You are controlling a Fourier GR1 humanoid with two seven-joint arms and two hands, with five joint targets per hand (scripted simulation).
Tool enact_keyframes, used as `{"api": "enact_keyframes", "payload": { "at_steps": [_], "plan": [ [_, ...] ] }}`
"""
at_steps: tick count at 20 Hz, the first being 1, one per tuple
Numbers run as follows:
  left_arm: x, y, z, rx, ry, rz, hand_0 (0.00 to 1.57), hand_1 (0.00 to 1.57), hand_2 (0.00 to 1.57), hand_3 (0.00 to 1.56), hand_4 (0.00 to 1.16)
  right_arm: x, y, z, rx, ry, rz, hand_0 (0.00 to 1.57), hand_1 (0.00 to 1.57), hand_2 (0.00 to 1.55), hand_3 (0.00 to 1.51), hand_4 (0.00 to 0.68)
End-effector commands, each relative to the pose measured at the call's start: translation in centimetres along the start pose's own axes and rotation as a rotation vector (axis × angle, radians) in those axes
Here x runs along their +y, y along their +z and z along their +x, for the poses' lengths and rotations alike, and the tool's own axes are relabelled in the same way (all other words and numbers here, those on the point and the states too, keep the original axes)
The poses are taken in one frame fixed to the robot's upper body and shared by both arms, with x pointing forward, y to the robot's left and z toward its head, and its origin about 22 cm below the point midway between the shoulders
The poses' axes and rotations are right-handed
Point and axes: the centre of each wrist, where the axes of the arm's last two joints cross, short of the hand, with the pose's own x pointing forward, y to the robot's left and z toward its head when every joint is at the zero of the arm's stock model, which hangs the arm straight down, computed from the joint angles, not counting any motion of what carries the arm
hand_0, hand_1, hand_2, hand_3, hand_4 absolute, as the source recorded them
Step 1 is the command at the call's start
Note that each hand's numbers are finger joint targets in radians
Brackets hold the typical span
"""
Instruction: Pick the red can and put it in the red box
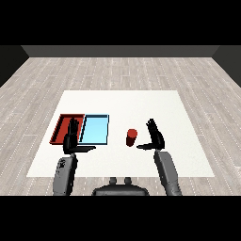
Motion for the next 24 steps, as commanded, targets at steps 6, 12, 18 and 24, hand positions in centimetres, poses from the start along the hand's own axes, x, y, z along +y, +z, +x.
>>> {"api": "enact_keyframes", "payload": {
  "at_steps": [6, 12, 18, 24],
  "plan": [
    [0.0, -0.5, 1.1, 0.011, 0.044, -0.01, 0.0, 0.0, 0.0, 0.0, 0.0, 2.2, 0.5, -3.0, 0.014, -0.061, 0.007, 0.0, 0.0, 0.0, 0.0, 0.0],
    [-0.5, -0.3, 0.2, -0.01, 0.028, -0.008, 0.0, 0.0, 0.0, 0.0, 0.0, 2.5, 1.9, -4.6, 0.049, -0.042, 0.002, 0.0, 0.0, 0.0, 0.0, 0.0],
    [-0.3, 0.8, 0.7, -0.003, 0.037, 0.003, 0.0, 0.0, 0.0, 0.0, 0.0, 2.4, 0.5, -3.8, 0.051, -0.058, -0.009, 0.0, 0.0, 0.0, 0.0, 0.0],
    [0.4, 0.0, 0.4, -0.016, 0.034, -0.005, 0.0, 0.0, 0.0, 0.0, 0.0, 3.5, -1.4, -5.2, 0.076, -0.069, -0.003, 0.0, 0.0, 0.0, 0.0, 0.0]
  ]
}}
